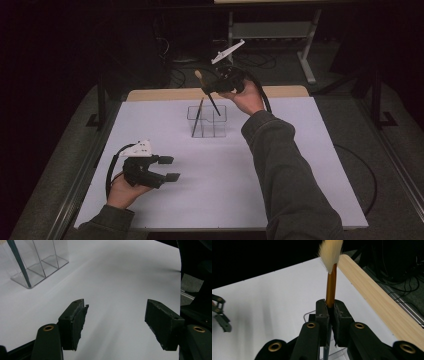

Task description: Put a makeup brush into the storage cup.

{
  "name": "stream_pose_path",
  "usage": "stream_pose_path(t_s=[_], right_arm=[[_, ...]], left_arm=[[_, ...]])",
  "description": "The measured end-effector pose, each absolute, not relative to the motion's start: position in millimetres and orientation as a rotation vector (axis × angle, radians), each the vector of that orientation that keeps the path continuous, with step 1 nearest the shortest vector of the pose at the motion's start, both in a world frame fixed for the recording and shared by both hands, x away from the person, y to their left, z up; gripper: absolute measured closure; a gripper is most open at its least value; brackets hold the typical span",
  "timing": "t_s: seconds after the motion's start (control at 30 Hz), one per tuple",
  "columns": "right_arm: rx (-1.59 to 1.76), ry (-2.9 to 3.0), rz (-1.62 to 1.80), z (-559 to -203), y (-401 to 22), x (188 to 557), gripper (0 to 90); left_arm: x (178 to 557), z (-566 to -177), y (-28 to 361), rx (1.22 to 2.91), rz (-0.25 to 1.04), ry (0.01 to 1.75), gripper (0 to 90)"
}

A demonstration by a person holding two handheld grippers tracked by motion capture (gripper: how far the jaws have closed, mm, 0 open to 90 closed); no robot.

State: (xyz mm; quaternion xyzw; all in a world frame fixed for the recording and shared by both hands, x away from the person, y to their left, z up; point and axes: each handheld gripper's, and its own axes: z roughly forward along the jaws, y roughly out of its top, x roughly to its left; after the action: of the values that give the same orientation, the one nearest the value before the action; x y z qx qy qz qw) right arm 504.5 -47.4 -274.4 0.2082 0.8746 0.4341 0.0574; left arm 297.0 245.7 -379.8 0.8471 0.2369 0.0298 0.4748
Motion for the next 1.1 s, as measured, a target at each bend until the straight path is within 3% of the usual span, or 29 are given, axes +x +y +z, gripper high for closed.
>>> stream_pose_path(t_s=[1.1], right_arm=[[0.765,2.648,1.324,-314,-53,525,82.6]], left_arm=[[298,-381,247,2.069,0.075,0.579,30.7]])
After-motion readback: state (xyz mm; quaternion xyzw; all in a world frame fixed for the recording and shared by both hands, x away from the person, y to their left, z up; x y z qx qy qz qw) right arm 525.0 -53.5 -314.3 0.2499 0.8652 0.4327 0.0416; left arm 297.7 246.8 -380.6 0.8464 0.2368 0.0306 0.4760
